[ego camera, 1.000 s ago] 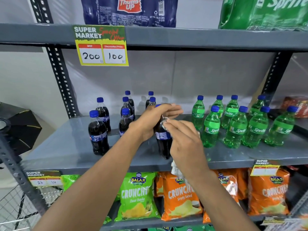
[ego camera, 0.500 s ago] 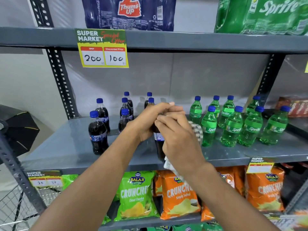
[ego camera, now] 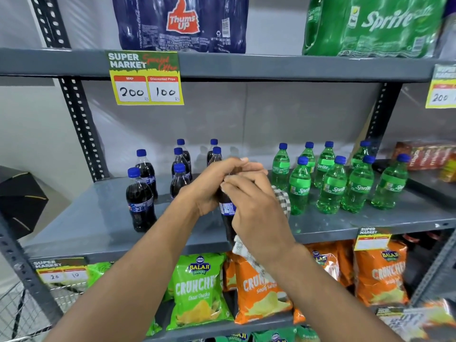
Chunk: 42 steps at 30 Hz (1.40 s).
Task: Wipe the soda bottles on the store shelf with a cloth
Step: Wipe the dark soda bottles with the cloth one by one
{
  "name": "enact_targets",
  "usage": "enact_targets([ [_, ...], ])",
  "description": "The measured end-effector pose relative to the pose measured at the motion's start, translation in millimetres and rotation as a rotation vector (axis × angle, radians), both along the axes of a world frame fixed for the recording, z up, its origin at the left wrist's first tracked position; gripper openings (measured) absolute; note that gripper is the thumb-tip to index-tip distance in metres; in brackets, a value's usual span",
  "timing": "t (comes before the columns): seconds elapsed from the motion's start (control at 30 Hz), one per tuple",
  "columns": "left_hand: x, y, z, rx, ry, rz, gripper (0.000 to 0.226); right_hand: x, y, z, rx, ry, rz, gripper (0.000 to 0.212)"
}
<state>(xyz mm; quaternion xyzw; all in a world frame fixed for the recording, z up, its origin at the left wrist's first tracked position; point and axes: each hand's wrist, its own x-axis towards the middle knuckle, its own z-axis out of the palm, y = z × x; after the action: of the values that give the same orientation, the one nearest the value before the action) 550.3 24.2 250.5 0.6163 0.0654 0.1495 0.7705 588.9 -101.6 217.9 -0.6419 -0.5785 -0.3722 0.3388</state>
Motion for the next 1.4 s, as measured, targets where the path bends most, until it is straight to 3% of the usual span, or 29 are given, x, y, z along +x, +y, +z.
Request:
enact_targets([
  [0.2, -8, 7, -2, -0.141, -0.126, 0.077, 0.039, -10, -28, -42, -0.074, -0.017, 0.057, 0.036],
  [0.5, -17, -6, 5, -0.085, -0.105, -0.032, 0.038, -1, -9, -5, 0.09, 0.118, 0.073, 0.034],
  [0.77, -27, 6, -4, -0.144, -0.216, 0.022, 0.04, -9, -39, -65, 0.008, 0.108, 0.154, 0.035],
  [1.03, -27, -12, 3, -0.106, -0.215, -0.031, 0.044, -11, -20, -10, 0.14, 0.188, 0.124, 0.038],
  [1.2, -36, -7, 5, -0.148, -0.239, 0.02, 0.046, -20, -38, -48, 0.129, 0.218, 0.18, 0.036],
  [1.4, -40, -7, 6, -0.11, -0.232, 0.029, 0.046, -23, -51, -69, 0.086, 0.119, 0.197, 0.04],
])
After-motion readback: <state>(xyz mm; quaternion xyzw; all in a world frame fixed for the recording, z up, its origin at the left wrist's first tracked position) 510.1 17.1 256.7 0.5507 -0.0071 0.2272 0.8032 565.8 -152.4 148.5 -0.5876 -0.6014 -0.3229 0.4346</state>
